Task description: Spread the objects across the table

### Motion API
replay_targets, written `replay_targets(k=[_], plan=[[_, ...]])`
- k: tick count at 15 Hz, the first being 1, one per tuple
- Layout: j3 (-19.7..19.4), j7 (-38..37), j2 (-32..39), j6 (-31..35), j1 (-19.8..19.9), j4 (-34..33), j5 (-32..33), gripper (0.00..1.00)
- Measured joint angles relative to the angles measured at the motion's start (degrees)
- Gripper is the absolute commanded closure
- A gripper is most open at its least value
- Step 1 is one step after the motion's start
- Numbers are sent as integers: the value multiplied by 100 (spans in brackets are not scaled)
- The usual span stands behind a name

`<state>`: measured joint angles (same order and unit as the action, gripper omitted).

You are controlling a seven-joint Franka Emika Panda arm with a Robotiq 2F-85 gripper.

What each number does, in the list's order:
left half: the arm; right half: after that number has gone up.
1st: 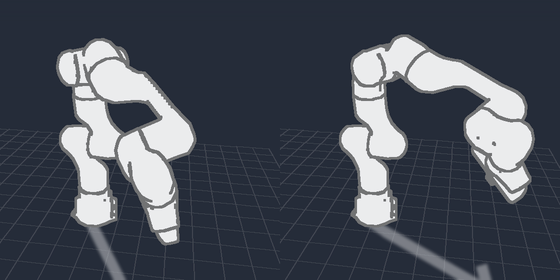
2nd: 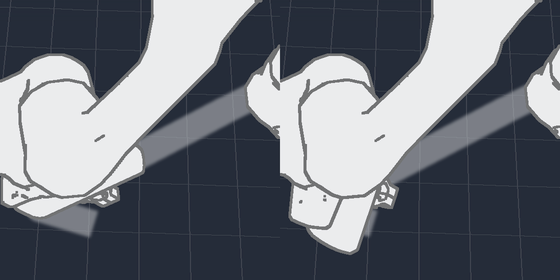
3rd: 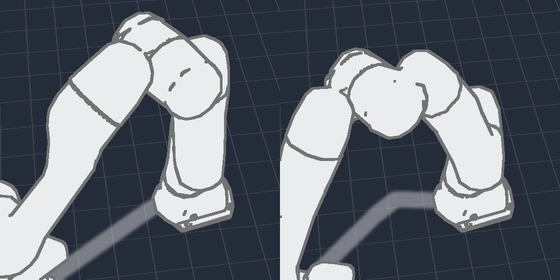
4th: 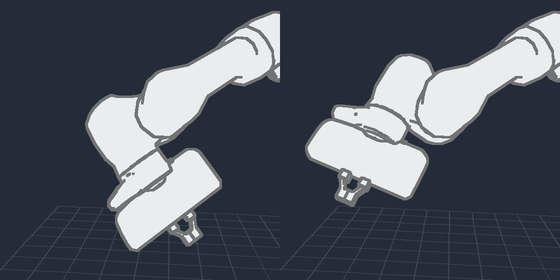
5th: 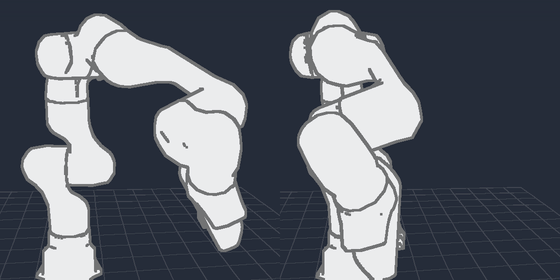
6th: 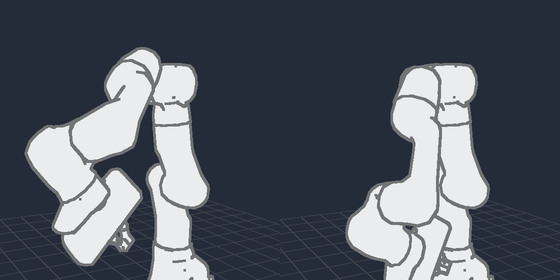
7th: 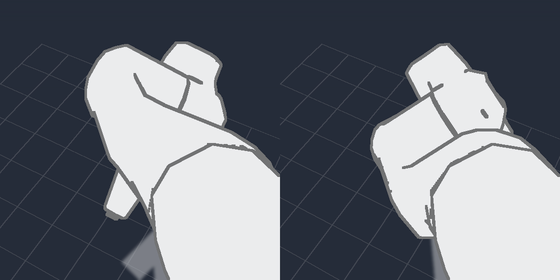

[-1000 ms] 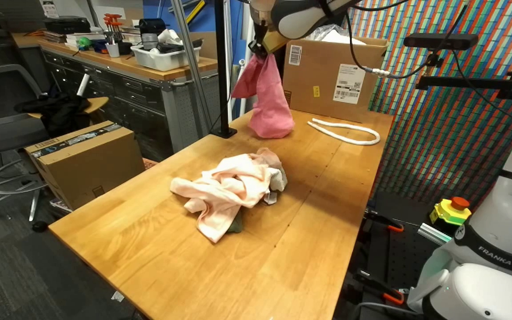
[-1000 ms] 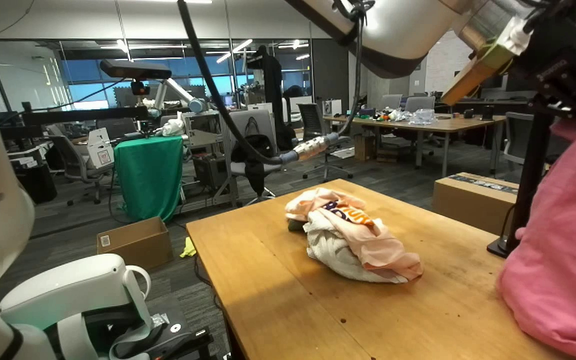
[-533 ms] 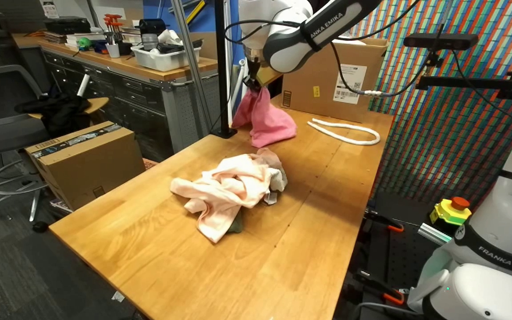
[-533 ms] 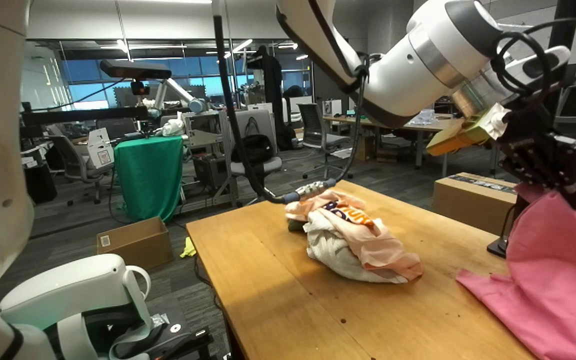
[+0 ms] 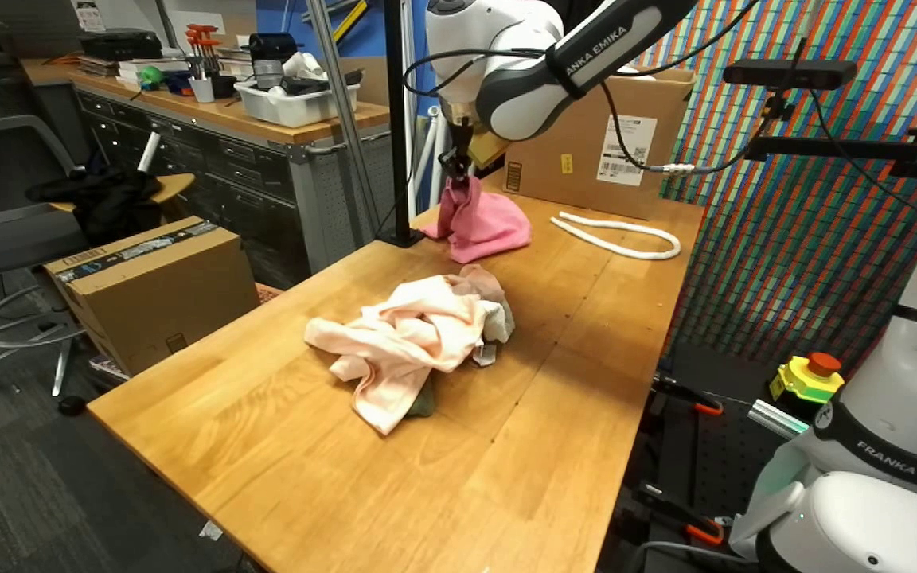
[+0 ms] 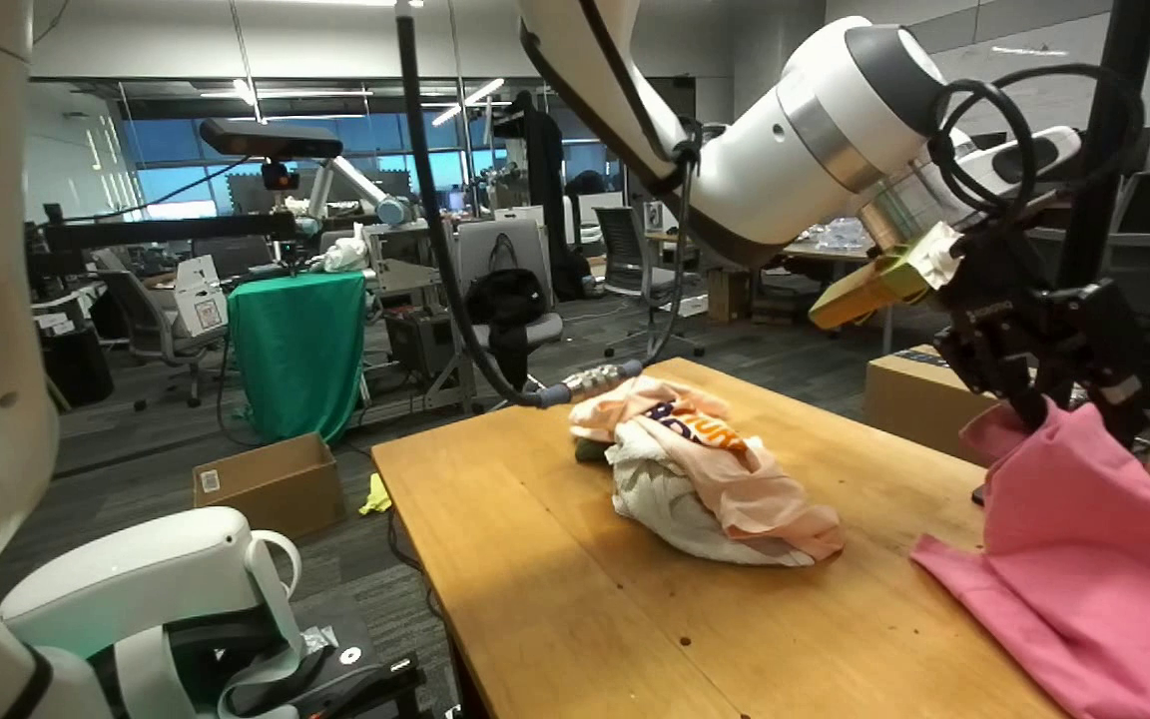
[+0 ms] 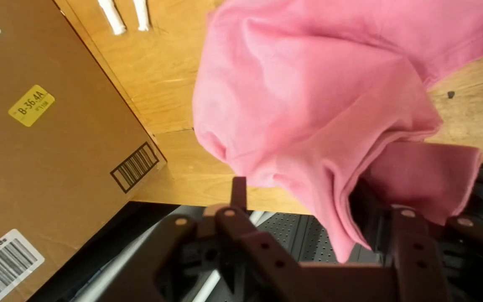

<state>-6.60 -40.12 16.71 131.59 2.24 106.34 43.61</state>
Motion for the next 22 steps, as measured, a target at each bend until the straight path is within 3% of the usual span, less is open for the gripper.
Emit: replay_targets(k=[4,10,14,22], plan=[[121,57,-651,-306,-307,543,31,0],[794,727,-1426,-410,-659,1474,-638,0],[1150,1373,-1476,-408,-876,1799,-1230,0],[1451,2685,-1399,-409,-1079,1970,-2037,0]])
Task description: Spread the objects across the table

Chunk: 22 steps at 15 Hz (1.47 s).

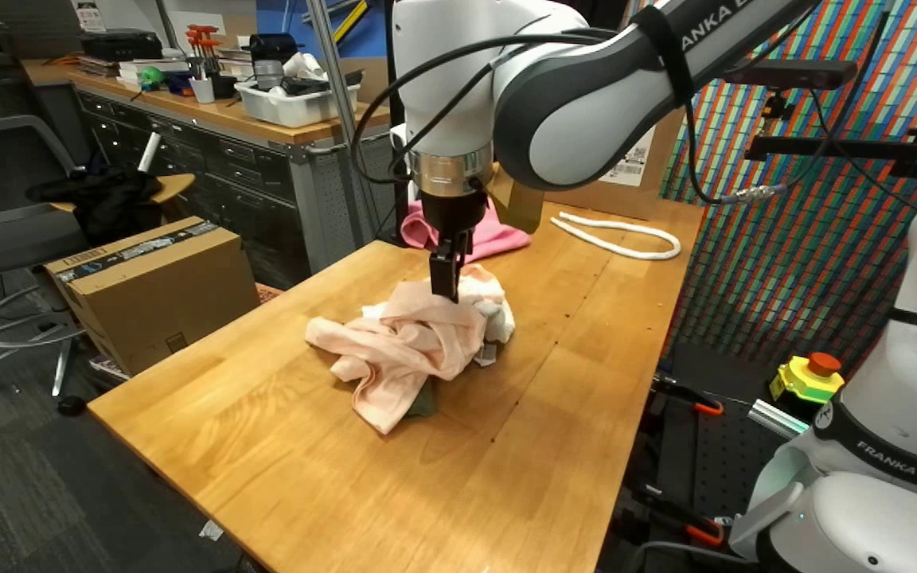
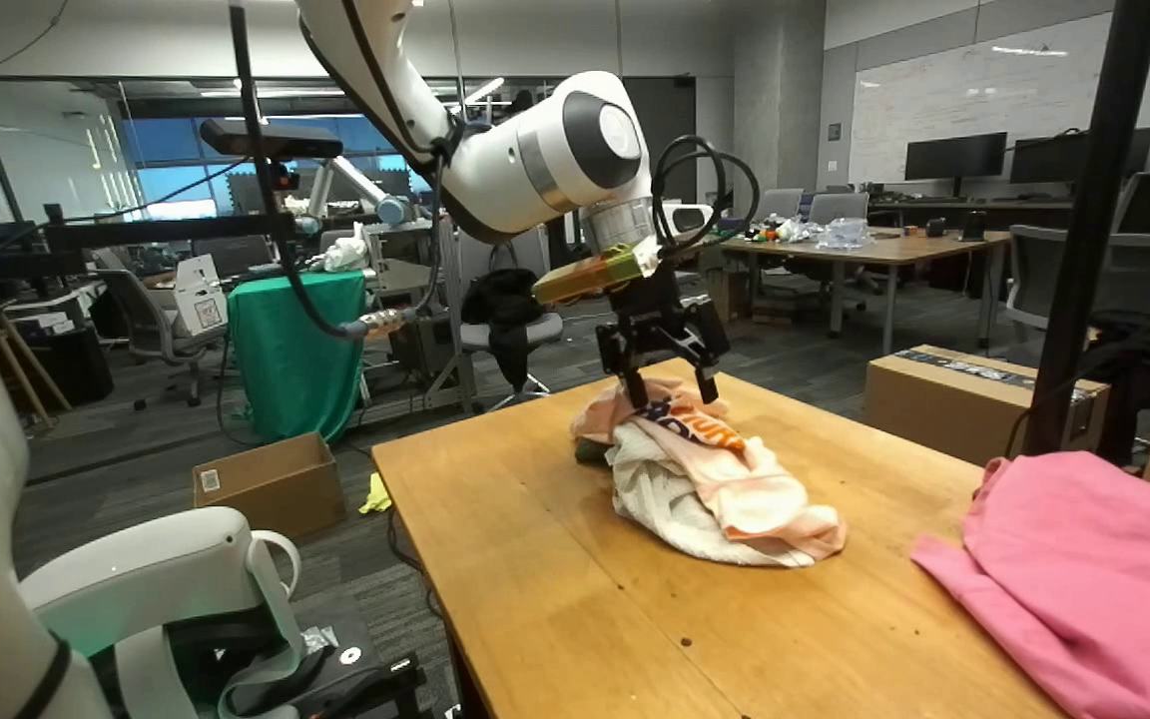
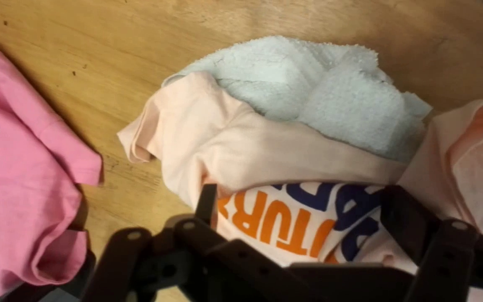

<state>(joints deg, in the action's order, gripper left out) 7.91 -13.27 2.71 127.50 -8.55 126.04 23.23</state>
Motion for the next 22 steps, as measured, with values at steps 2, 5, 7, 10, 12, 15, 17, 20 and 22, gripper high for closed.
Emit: replay_targets(k=[2,5,7,10,12,15,17,20,22], plan=[[56,319,-13,-2,-40,-10,-212,0],[107,845,-145,-11,-60,-44,-662,0],[109,1160,-299,-51,-60,-71,-949,0],[109,1614,-542,-203,-60,-141,-1432,0],[109,1916,-675,-298,-61,-168,-1752,0],[109,2224,-726,-366,-85,-168,-2053,0],[110,2327,-698,-375,-107,-144,-2069,0],[113,2398,-567,-371,-120,-93,-1958,0],[112,2394,-420,-355,-119,-88,-1706,0]])
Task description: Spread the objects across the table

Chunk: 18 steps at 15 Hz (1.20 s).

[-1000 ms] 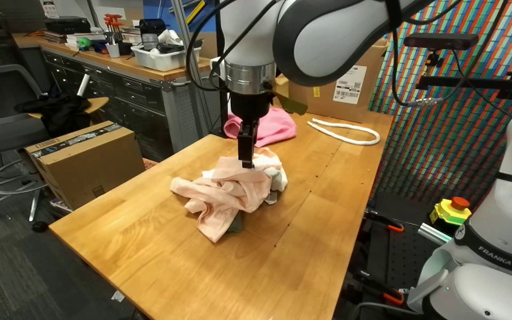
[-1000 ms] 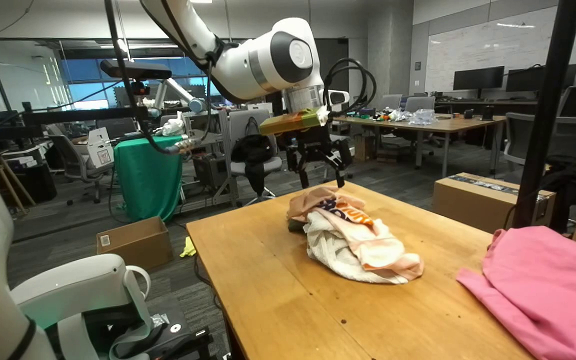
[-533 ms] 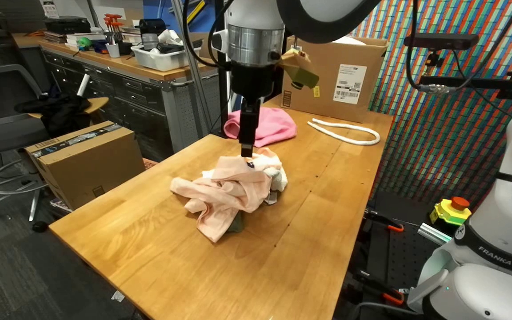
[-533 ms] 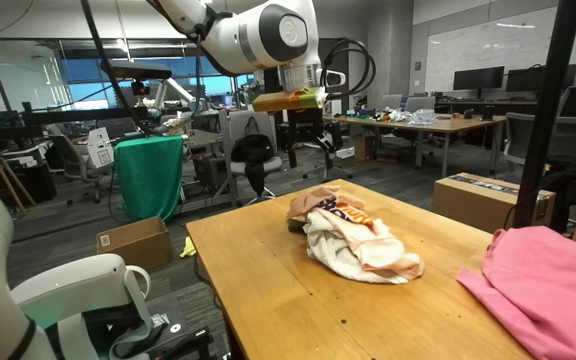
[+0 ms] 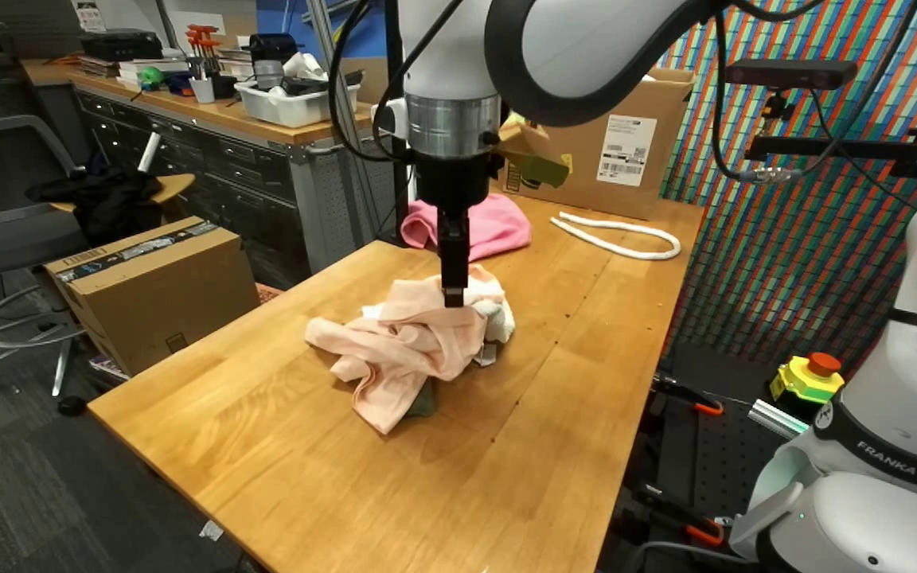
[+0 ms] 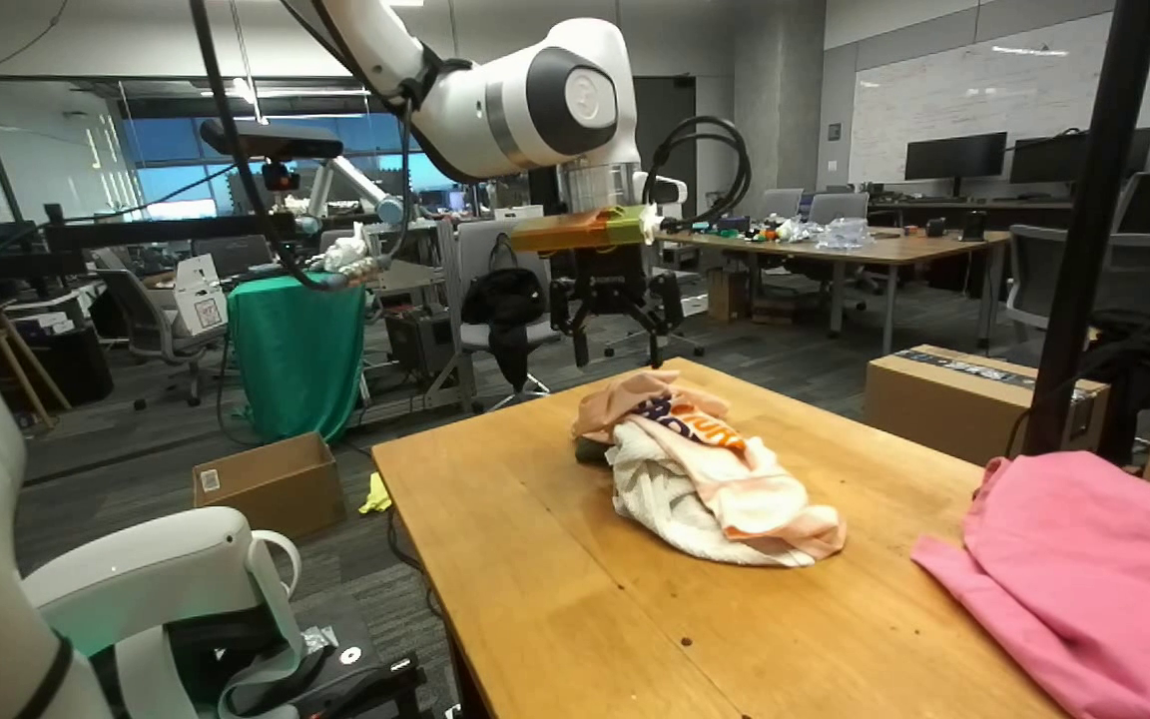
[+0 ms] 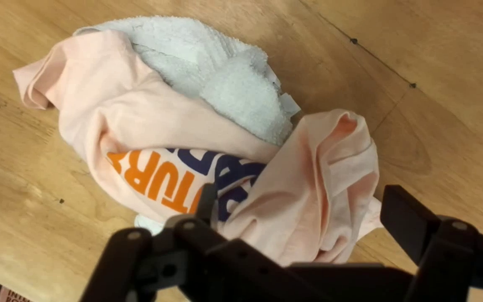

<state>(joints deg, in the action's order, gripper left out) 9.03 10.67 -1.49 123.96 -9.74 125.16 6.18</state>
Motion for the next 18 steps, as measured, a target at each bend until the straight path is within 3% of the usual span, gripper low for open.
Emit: replay_targets(k=[9,10,11,13,18], plan=[[-13,-28,607,565,3,-30,675,0],[-18,-28,648,628,4,-37,678,4],[-24,-28,682,687,7,-46,678,27],[-37,-28,734,775,17,-64,678,31],[-64,-28,751,878,68,-106,679,69]])
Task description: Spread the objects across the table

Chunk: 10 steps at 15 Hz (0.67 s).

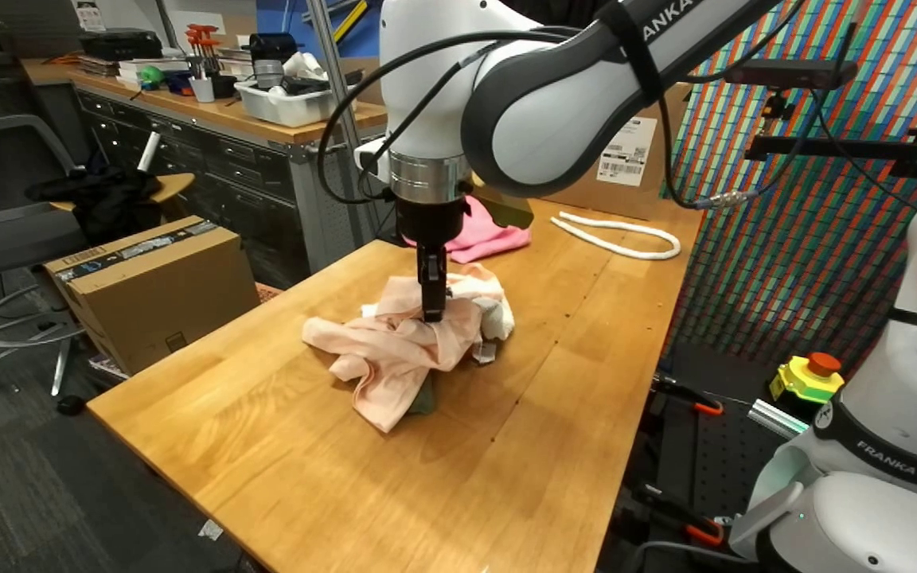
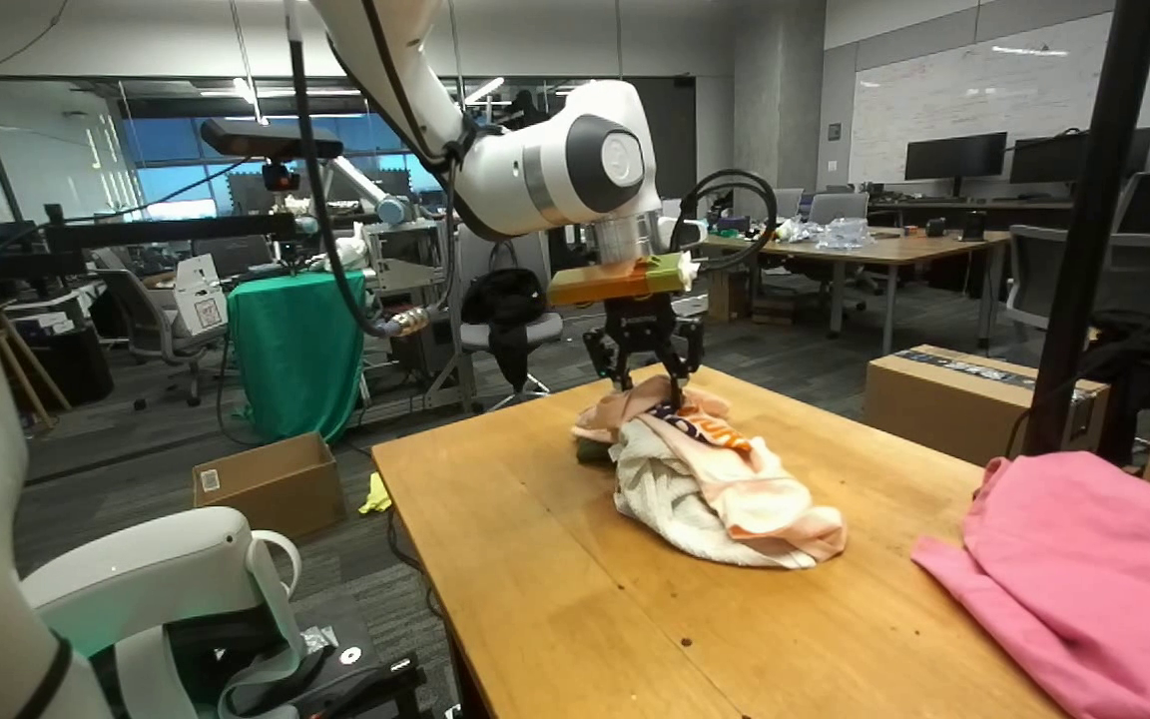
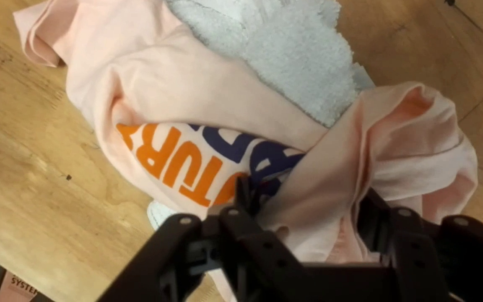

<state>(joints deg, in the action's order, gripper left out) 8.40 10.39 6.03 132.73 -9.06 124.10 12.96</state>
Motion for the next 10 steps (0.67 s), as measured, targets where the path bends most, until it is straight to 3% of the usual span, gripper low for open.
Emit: replay_targets(k=[3,6,10], plan=[[-19,0,-9,64,29,-16,0,93],[-33,-3,-41,136,68,-21,0,100],[-38,3,-82,171,116,-21,-85,96]])
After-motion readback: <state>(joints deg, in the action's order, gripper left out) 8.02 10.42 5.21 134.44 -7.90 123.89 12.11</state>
